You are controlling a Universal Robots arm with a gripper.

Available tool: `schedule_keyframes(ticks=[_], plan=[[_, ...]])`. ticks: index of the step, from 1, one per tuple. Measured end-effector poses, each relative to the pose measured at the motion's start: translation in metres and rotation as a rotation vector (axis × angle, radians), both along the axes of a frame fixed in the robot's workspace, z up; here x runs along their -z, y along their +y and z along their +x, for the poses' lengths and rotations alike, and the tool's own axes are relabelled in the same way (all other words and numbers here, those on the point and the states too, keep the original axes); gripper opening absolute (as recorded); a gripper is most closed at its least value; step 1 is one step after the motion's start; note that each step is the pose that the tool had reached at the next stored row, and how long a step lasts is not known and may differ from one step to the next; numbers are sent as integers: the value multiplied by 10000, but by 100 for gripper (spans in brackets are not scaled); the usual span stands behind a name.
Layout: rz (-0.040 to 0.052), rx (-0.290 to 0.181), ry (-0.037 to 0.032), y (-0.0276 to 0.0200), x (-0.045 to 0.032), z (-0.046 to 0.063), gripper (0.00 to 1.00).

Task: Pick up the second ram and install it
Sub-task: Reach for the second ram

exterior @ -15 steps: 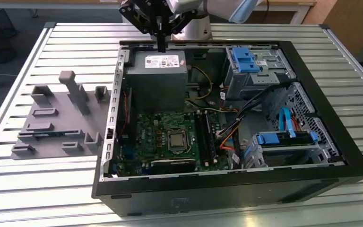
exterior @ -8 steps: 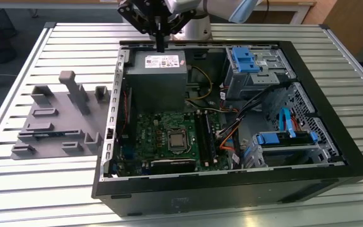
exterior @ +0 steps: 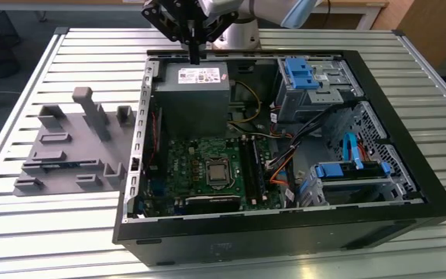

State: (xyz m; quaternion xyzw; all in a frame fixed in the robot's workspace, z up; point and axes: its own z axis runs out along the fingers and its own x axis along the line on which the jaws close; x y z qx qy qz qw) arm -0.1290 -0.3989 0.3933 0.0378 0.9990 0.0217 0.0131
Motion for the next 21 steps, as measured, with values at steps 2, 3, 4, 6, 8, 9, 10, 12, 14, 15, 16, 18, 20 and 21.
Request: schedule_keyframes(ticks=[2, 3, 4, 6, 8, 9, 10, 12, 14, 15, 16, 18, 20, 21], plan=[[0, 1, 0, 0, 1, -73, 11], [-1, 1, 0, 0, 1, -74, 11], [0, 0, 0, 0, 1, -75, 11], [0, 1, 0, 0, 1, -78, 11], [-1, 1, 0, 0, 1, -80, 11], [0, 0, 0, 0, 1, -81, 11], [0, 1, 0, 0, 1, -82, 11], [0, 1, 0, 0, 1, -83, 11], [0, 1, 0, 0, 2, -136, 11], [0, 0, 0, 0, 2, -137, 11], [0, 0, 0, 0, 2, -141, 11], [0, 1, 0, 0, 2, -146, 11], [0, 1, 0, 0, 2, -149, 11], [0, 0, 0, 0, 2, -151, 11]])
